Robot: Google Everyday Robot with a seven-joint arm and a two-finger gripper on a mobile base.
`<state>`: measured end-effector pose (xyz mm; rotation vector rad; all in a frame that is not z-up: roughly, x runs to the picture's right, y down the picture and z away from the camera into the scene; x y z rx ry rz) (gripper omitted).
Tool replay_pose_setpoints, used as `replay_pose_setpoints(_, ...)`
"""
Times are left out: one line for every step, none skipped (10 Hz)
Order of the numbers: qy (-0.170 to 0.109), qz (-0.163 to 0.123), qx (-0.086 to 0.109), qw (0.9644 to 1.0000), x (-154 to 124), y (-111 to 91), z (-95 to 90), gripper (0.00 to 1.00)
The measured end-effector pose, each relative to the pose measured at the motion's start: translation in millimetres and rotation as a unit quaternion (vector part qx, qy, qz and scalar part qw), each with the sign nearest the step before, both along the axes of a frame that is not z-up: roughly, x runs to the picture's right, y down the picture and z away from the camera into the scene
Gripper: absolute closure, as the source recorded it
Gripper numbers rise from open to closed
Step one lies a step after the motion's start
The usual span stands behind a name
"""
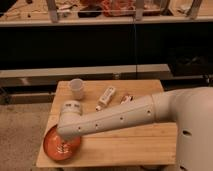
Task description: Place the pepper in the ceramic bowl
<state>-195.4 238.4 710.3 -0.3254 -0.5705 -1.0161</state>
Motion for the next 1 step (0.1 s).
replay_pose_setpoints(-0.001, -0.002, 0.001, 1.0, -0.4, -0.3, 0.1, 0.99)
